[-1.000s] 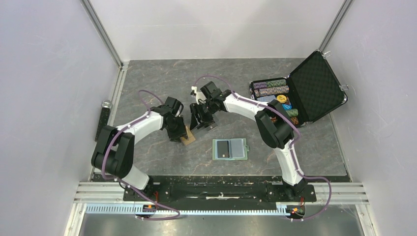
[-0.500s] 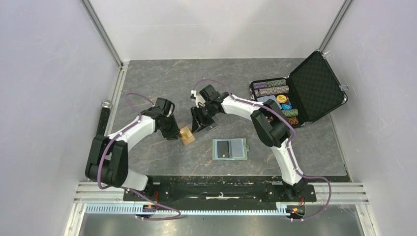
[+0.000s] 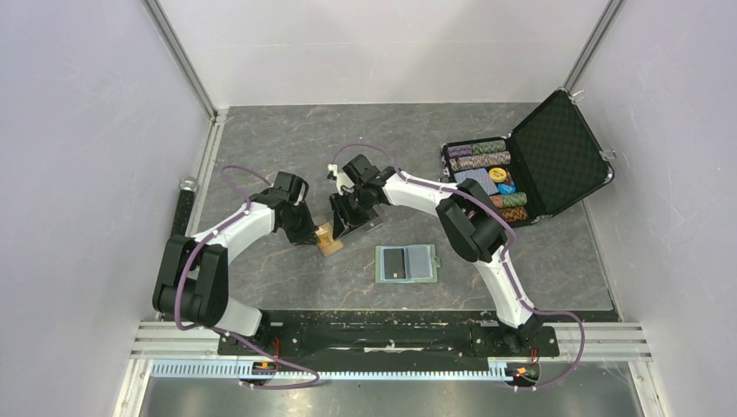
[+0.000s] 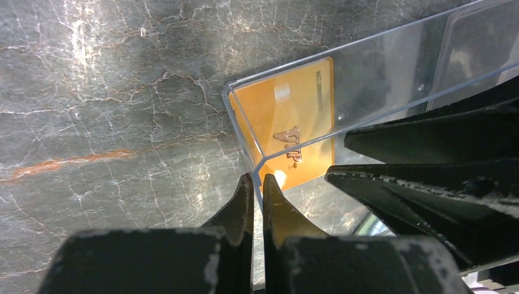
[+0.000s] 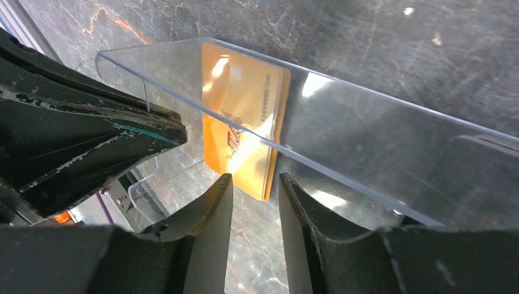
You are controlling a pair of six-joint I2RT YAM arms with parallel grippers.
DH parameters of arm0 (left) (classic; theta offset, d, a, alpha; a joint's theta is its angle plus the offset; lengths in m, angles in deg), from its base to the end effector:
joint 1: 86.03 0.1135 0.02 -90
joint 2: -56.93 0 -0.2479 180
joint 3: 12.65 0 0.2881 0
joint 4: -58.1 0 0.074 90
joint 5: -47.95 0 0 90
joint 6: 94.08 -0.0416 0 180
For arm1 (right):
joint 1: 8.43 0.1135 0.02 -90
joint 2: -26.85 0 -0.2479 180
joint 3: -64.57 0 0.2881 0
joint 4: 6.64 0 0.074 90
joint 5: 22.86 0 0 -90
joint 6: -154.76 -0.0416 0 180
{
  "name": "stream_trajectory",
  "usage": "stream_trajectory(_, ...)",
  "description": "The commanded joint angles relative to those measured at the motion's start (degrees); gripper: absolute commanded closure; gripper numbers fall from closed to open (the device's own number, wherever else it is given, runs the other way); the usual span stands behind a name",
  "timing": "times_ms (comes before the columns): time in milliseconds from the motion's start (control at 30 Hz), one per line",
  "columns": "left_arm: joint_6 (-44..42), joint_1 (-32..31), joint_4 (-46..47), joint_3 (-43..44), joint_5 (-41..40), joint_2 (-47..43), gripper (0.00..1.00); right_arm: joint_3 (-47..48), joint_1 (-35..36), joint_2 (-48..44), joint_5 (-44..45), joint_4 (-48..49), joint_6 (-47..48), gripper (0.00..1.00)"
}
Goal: Put the credit cards into the card holder
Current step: Pick up the credit card from the storage box.
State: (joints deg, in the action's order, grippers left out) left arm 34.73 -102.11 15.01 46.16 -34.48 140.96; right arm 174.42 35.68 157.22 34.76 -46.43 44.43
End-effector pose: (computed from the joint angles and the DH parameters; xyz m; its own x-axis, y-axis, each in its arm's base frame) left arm 0.2843 -0.0877 0.1302 -0.8971 -0.3880 -0.2113 -0.3092 0.8930 -0.3270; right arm 0.3467 0.3671 0.1066 -0.8553 -0.4205 -0.3028 -0.5131 0.6055 0.6083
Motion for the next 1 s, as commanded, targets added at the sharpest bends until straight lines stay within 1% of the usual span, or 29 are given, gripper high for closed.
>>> stream_trajectory(0, 1.03, -0.44, 3.20, -0.82, 2.14, 0.90, 0.98, -1.70, 1.69, 3.43, 4.82, -1.01, 1.00, 0.63)
stream_trajectory(100, 1.57, -0.60, 3.89, -0.91, 2.52, 0.87, 0.98, -3.47, 2.09, 3.53, 5.27, -0.38, 1.07, 0.61)
stream_trajectory(167, 1.88, -0.56, 4.23, -0.86, 2.91, 1.05, 0.98, -4.07, 2.21, 4.04, 3.83, 0.05, 0.93, 0.61)
stream_trajectory(433, 1.95, -0.79, 4.44, -0.90, 3.11, 1.53, 0.98, -8.51, 2.31, 3.32, -9.10, 10.44, -6.87, 0.62)
stream_trajectory(533, 1.96, -0.80, 4.48, -1.26, 3.08, 1.65, 0.98, -9.94, 2.20, 1.42, -10.69, 13.92, -9.49, 0.62)
stream_trajectory(700, 1.96, -0.88, 4.61, -1.61, 2.89, 1.92, 0.98, -10.28, 2.12, -1.14, -11.61, 15.36, -11.03, 0.65)
stream_trajectory(867, 1.89, -0.95, 4.61, -1.70, 2.67, 1.96, 0.98, -11.07, 2.09, -3.19, -10.45, 15.07, -10.53, 0.73)
stream_trajectory(933, 1.86, -0.97, 4.61, -1.74, 2.56, 1.96, 0.98, -11.22, 2.10, -3.49, -9.89, 14.28, -9.82, 0.79)
stream_trajectory(967, 1.87, -0.97, 4.61, -1.84, 2.53, 2.00, 0.98, -11.08, 2.16, -3.61, -9.61, 13.74, -9.37, 0.81)
